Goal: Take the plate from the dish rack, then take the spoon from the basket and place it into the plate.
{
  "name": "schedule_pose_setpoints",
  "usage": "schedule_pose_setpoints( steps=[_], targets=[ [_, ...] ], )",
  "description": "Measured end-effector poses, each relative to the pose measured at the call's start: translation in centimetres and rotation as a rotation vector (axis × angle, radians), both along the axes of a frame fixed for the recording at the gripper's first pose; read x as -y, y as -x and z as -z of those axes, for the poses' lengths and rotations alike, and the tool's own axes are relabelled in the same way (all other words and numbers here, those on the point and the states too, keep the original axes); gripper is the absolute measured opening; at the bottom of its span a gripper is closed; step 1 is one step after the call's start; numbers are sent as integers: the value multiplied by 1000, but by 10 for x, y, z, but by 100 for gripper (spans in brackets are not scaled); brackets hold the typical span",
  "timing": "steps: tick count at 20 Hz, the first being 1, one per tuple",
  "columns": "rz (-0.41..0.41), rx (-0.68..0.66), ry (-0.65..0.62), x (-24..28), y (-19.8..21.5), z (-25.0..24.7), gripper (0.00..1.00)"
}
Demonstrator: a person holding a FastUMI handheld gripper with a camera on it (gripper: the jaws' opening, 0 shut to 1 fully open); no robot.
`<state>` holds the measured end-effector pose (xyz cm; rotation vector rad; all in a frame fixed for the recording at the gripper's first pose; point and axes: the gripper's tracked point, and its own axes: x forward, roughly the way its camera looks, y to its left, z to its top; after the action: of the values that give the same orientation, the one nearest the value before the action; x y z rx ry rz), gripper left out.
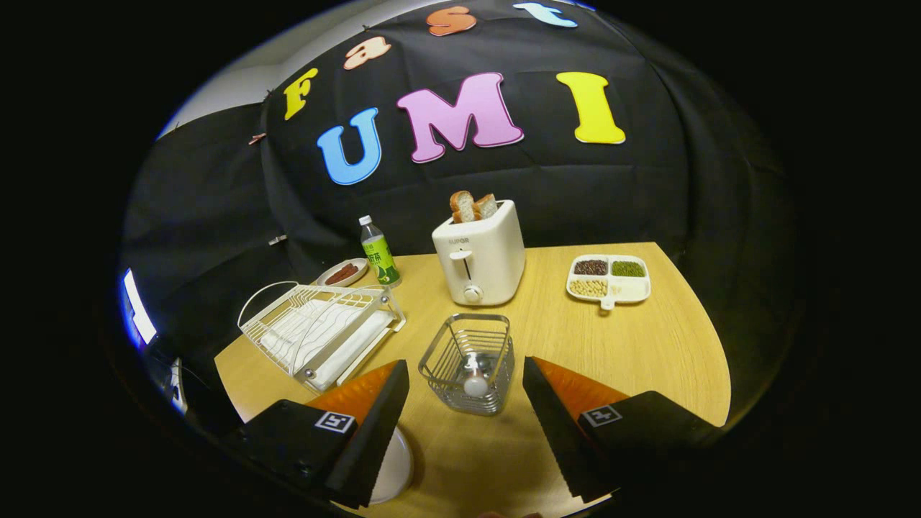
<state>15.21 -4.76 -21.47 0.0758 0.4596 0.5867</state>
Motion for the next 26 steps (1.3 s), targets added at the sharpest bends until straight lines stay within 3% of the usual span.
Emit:
schedule_pose_setpoints(
  steps=[4,6,12,17,18,26],
  targets=[
    [-33,18,2,-20,-12,8,97],
    [-39,33,20,-24,-18,15,90],
    [-46,58,61,-24,-28,28,64],
    [-30,45,83,-22,-32,31,27],
    [-22,38,90,-22,-34,33,24],
    [-17,38,103,-23,-35,-1,21]
  ],
)
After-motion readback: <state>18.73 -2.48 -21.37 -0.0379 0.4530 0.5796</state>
